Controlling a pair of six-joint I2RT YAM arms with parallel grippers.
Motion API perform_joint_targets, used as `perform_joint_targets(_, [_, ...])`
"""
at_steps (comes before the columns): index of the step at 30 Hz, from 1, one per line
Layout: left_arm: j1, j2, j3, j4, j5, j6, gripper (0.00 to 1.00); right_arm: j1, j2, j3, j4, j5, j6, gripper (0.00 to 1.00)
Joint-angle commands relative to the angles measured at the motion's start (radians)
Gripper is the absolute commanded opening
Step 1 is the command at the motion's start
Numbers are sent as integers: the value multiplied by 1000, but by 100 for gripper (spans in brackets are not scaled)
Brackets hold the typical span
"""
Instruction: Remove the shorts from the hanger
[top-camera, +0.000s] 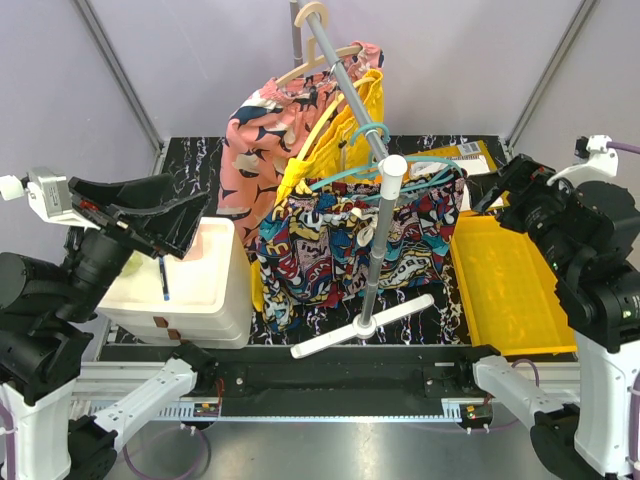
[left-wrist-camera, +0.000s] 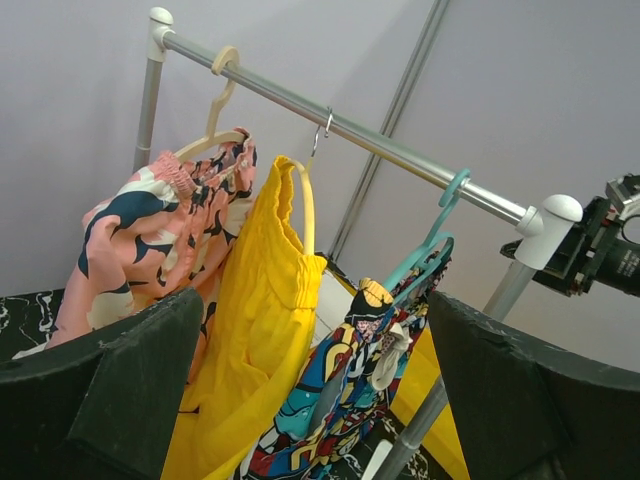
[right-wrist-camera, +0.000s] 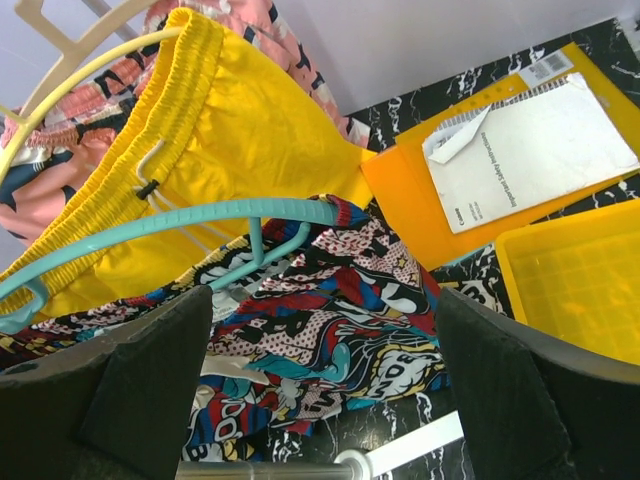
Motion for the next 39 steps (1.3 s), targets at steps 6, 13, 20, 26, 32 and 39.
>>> perform_joint_targets(6, [5, 61, 42, -3, 159, -9, 99, -3, 115, 85, 85, -186, 279, 100])
perform_joint_targets(13, [5, 81, 33, -3, 188, -38, 99, -2, 162, -21, 358, -379, 653, 100])
perform_joint_targets(20, [5, 110, 32, -3, 257, -50, 99, 1, 190, -66, 470, -410, 829, 98])
perform_joint_targets(26, [3, 148, 33, -1, 304, -64, 99, 20, 152, -156, 495, -389, 892, 92])
perform_joint_targets(32, [5, 222, 35, 52, 356, -128, 97, 89, 167, -213, 571, -401, 928, 81])
perform_joint_targets(39, [3, 409, 171, -1, 324, -128, 87, 126, 176, -231, 587, -364, 950, 63])
